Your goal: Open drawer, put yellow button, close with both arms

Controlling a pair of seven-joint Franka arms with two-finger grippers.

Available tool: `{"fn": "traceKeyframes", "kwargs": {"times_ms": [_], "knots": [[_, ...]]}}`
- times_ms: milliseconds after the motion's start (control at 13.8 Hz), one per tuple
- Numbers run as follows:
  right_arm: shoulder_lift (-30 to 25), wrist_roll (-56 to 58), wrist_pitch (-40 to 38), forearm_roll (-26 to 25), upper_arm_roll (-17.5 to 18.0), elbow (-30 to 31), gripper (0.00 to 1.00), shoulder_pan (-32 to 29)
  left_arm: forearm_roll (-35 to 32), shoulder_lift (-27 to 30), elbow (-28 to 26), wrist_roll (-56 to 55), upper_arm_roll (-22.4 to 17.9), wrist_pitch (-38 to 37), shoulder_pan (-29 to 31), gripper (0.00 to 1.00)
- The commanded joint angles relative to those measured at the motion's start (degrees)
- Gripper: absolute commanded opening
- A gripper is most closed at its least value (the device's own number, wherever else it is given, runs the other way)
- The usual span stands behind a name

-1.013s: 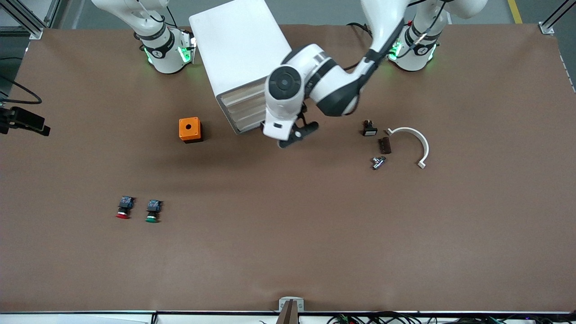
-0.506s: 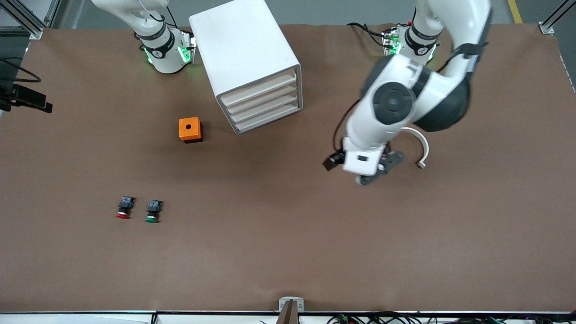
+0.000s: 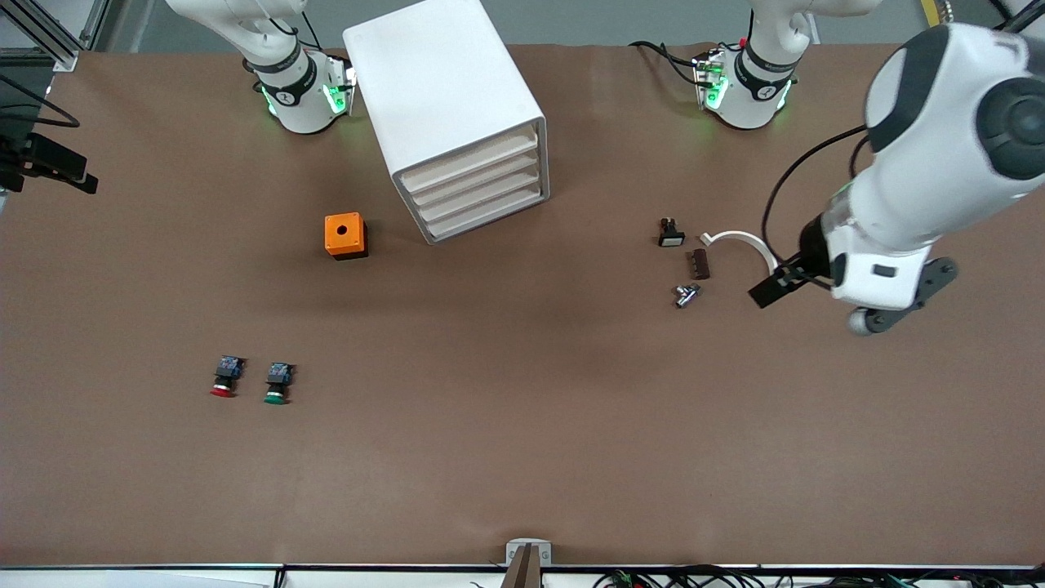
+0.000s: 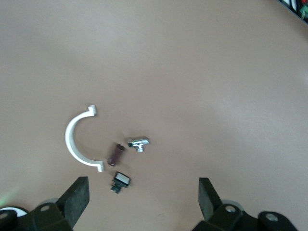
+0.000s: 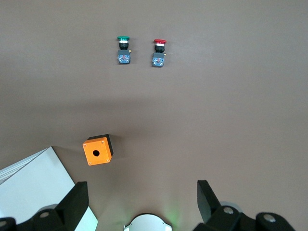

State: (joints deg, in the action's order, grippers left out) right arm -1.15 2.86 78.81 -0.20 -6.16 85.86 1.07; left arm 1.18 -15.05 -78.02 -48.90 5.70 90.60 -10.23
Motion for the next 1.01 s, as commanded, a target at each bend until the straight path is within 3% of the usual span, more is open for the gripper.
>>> {"fn": "traceKeyframes", "kwargs": {"times_ms": [0,217,579,940], "knots": [[-3.14,0.65,2.3,0.2,0.45,3.87,1.0,-0.71,-1.1,3.18,-1.17,4.94,0.63,-1.13,3.28,1.0],[-6.48,0.65,5.73,0.37,0.36,8.52,1.0,-0.63,-1.1,6.08,-1.17,8.63,0.63,-2.44,6.17,1.0],[-6.84,-0.05,6.18,1.95,0.1,8.71,1.0,-0.71,-1.1,9.68,-1.87,21.19,0.63,-4.73,10.92,1.0],[-6.93,0.04,6.18,1.87,0.1,8.62,1.0,-0.63,-1.1,17.85,-9.86,32.78,0.36,-5.88,13.39,1.0]]}}
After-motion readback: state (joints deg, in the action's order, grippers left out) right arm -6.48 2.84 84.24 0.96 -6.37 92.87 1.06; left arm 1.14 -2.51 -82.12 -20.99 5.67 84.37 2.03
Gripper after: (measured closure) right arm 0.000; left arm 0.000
